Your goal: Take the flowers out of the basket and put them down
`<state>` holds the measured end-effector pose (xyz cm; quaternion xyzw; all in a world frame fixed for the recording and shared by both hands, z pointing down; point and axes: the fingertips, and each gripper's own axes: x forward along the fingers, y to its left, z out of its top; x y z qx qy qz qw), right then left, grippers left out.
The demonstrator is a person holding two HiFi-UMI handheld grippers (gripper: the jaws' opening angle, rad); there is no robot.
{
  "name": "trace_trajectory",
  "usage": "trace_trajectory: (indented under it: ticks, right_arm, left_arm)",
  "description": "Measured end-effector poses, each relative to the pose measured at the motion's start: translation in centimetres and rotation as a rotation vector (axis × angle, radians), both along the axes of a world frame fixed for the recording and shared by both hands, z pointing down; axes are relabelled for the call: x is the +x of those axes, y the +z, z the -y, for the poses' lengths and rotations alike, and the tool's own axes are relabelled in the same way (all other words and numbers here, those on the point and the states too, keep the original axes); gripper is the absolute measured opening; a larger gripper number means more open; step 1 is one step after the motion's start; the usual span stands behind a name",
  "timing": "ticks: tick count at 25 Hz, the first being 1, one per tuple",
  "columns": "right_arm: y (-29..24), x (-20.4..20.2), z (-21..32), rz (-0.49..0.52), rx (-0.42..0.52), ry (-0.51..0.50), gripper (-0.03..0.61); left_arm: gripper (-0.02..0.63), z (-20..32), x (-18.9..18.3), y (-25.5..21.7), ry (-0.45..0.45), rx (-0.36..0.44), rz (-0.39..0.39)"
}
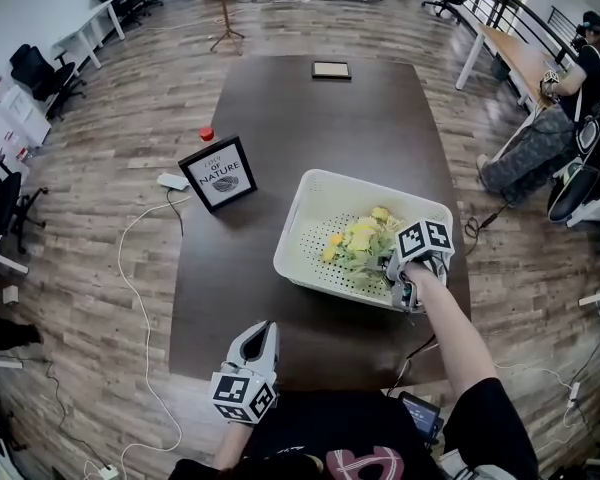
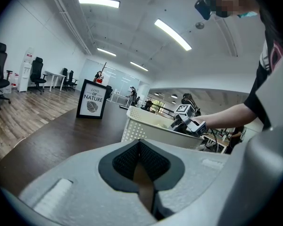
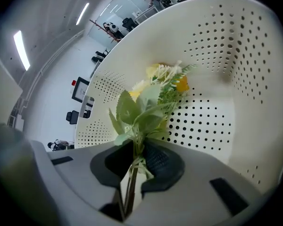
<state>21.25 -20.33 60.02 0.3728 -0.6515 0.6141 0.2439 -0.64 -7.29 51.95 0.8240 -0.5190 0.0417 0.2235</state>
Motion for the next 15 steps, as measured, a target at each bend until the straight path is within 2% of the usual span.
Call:
trace_trajectory:
  ticks: [15]
  right_arm:
    - [-1.9,-0.4,0.7,-0.005,0.125,0.013,0.048]
  left_arm:
    - [0.009,-0.6,-1.2,0.0,0.001,0.008,0.018]
